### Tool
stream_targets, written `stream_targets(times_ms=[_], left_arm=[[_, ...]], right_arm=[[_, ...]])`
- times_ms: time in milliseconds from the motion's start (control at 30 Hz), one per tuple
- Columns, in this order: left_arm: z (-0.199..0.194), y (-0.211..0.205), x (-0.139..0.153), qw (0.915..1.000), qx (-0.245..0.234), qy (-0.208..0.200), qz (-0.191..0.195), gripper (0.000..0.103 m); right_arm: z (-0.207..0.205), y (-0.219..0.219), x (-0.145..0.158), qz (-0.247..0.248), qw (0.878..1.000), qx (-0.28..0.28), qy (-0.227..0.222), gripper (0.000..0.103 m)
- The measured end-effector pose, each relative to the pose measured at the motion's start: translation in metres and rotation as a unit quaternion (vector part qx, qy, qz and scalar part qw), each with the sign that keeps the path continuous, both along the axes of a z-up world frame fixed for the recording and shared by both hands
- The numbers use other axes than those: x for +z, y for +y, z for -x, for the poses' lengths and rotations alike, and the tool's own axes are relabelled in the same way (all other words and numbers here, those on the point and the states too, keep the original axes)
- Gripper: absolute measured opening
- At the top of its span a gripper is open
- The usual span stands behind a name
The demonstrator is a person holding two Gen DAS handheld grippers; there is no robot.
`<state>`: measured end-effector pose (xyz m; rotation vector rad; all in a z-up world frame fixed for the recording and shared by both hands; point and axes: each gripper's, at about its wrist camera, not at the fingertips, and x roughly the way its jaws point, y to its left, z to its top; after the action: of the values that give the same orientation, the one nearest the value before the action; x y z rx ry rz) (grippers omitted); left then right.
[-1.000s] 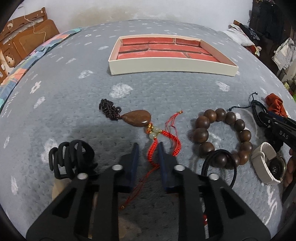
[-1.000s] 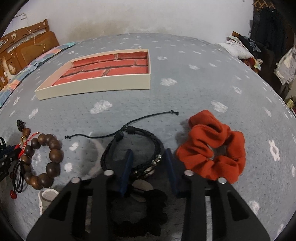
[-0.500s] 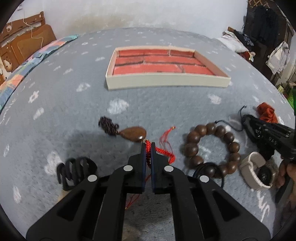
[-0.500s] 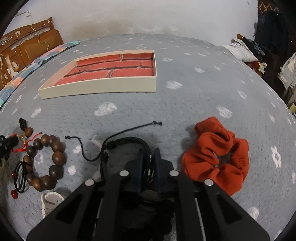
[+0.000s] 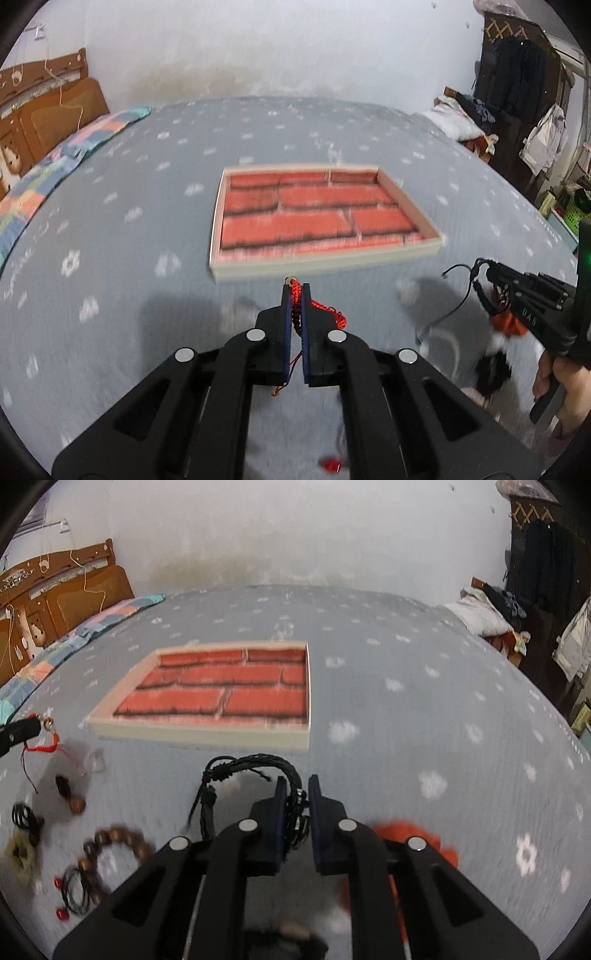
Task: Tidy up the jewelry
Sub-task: 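Carry both items into the brick-lined tray and open both tools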
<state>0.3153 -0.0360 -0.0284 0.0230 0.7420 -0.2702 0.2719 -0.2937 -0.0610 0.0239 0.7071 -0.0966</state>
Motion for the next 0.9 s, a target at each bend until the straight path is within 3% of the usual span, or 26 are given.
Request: stream_targets(times_ms=[200,400,767,900], left_arm=[[-0.066,-0.016,0.022,0.9999,0.003,-0.009,0.012,0.002],[-0.141,-0.031,0.023,0.9994,0.017,0.002,0.029,0.002],[-0.263,-0.045,-0.038,0.9975,0.039,0.056,0.019,0.002],[-0.283,-0.053,-0.060,0.9965,0.038,0.073,-0.015,0.002]], right_arm=[[-0.058,0.000,0.022,-0.005,1.000,0.000,-0.016,0.012],[-0.130,0.004,0.026,-0.011,1.000,0.000,-0.019,0.012],[-0.249,0.008,-0.010,-0.022,0.999,-0.017,0.020,0.012],[-0.276,0.008,-0.028,-0.022,0.998,-0.019,0.055,0.012]])
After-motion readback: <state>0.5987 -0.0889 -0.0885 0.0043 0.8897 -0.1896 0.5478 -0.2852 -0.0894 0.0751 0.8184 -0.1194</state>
